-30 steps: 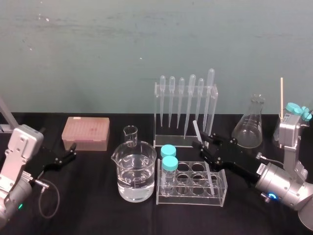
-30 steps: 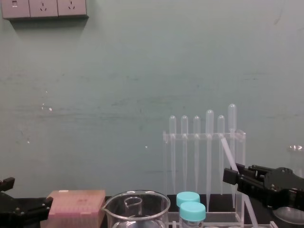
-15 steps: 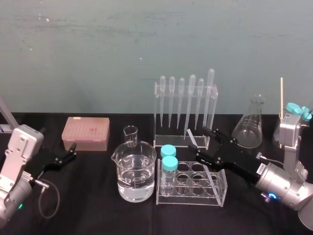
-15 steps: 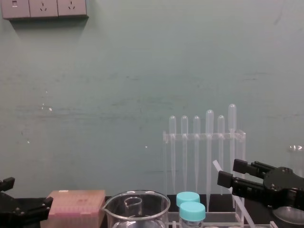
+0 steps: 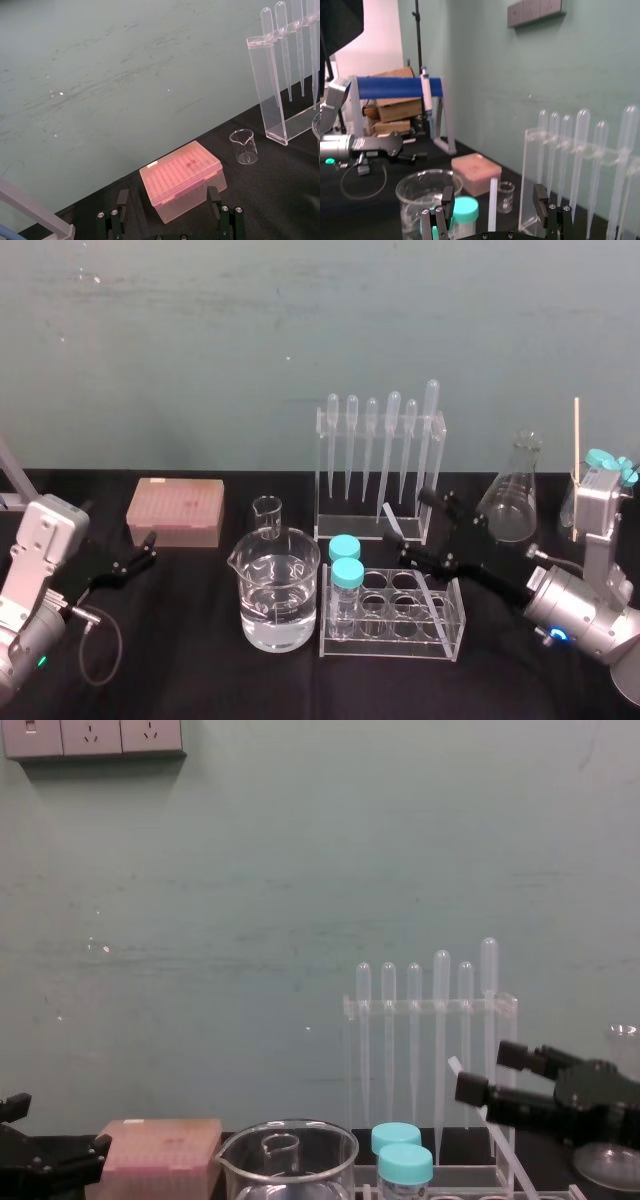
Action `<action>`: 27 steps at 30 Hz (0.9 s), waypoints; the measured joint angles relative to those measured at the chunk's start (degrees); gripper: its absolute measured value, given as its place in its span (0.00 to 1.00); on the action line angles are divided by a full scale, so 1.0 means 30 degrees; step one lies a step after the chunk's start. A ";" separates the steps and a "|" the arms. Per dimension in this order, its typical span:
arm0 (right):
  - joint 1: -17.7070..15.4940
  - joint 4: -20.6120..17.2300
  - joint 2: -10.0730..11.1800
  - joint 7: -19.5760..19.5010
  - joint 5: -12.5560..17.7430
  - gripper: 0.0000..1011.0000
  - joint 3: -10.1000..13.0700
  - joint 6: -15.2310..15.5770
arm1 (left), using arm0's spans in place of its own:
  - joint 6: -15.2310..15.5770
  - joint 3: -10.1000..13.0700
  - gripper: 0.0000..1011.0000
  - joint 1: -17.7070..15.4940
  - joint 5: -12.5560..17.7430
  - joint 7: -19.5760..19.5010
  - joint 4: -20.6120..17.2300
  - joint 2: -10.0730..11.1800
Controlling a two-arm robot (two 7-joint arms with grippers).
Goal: Pick up the stirring rod with one hand, then place it down.
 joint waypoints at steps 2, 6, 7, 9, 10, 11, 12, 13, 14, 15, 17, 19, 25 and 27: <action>-0.0127 -0.0351 0.0001 -0.0277 0.0020 0.99 0.0240 -0.0259 | 0.0000 0.0000 0.99 0.0001 0.0000 -0.0001 -0.0001 0.0000; -0.0496 -0.1204 -0.0038 -0.1366 0.0108 0.99 0.1028 -0.0702 | 0.0000 0.0001 0.99 0.0001 -0.0001 0.0000 0.0000 -0.0001; -0.0695 -0.1540 -0.0052 -0.2064 0.0076 0.99 0.1437 -0.0796 | 0.0000 0.0000 0.99 0.0000 0.0000 0.0000 -0.0001 0.0000; -0.0948 -0.1825 -0.0051 -0.2865 -0.0056 0.99 0.1863 -0.0796 | 0.0000 0.0000 0.99 0.0000 0.0000 0.0000 0.0000 0.0000; -0.1075 -0.1945 -0.0046 -0.3296 -0.0144 0.99 0.2070 -0.0754 | 0.0000 0.0000 0.99 0.0002 -0.0001 0.0000 0.0000 0.0000; -0.1323 -0.2146 -0.0009 -0.4129 -0.0352 0.99 0.2450 -0.0593 | 0.0000 0.0000 0.99 0.0001 -0.0001 0.0000 0.0000 0.0000; -0.1470 -0.2221 0.0025 -0.4597 -0.0508 0.99 0.2613 -0.0469 | 0.0000 0.0000 0.99 0.0002 0.0000 -0.0001 0.0000 0.0000; -0.1735 -0.2345 0.0099 -0.5387 -0.0794 0.99 0.2906 -0.0156 | 0.0000 -0.0001 0.99 0.0001 -0.0001 0.0000 0.0000 -0.0001; -0.1735 -0.2345 0.0099 -0.5387 -0.0794 0.99 0.2906 -0.0156 | 0.0000 -0.0001 0.99 0.0001 -0.0001 0.0000 0.0000 -0.0001; -0.2005 -0.2428 0.0202 -0.6090 -0.1057 0.99 0.3105 0.0304 | 0.0000 -0.0001 0.99 0.0001 0.0000 -0.0001 0.0000 0.0000; -0.2404 -0.2522 0.0384 -0.7075 -0.1496 0.99 0.3294 0.1307 | 0.0000 -0.0001 0.99 0.0002 -0.0001 0.0000 0.0000 0.0001; -0.2685 -0.2592 0.0530 -0.7714 -0.1790 0.99 0.3317 0.2228 | 0.0000 0.0000 0.99 0.0002 0.0000 0.0000 0.0000 0.0000; -0.3047 -0.2464 0.0701 -0.8668 -0.2300 0.99 0.3172 0.5181 | 0.0000 0.0000 0.99 0.0001 0.0000 0.0000 0.0001 0.0000; -0.3050 -0.2448 0.0698 -0.8686 -0.2320 0.99 0.3159 0.5253 | 0.0000 0.0000 0.99 0.0002 -0.0001 -0.0001 0.0000 0.0000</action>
